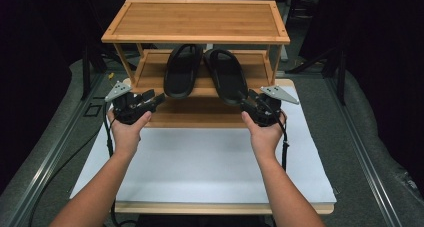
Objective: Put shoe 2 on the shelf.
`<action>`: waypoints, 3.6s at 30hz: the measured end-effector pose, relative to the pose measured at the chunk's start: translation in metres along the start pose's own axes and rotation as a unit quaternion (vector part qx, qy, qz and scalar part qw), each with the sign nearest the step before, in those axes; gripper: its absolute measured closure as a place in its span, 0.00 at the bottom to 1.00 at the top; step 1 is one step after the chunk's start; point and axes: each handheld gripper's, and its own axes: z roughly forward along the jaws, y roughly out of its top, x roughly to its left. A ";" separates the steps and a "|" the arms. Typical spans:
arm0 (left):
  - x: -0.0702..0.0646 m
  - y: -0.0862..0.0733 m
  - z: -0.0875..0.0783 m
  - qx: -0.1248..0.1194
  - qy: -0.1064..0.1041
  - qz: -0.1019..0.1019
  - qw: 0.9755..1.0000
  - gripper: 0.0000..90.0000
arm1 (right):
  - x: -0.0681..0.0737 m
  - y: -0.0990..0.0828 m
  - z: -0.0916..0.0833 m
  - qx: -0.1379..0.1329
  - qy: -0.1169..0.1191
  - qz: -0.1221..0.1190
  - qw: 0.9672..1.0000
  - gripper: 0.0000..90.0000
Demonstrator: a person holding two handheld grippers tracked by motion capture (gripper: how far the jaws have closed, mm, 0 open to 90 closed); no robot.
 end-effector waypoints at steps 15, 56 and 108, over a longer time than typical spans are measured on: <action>-0.003 0.012 0.036 0.021 0.014 -0.014 1.000 0.52 | 0.021 -0.006 0.013 -0.020 -0.017 -0.002 1.000 0.60; -0.004 0.017 0.051 0.029 0.008 -0.024 0.999 0.56 | 0.043 -0.006 0.049 -0.029 -0.003 0.019 0.999 0.59; 0.015 -0.002 -0.009 0.005 0.022 0.005 1.000 0.52 | 0.026 -0.012 0.003 -0.018 -0.053 -0.073 0.996 0.53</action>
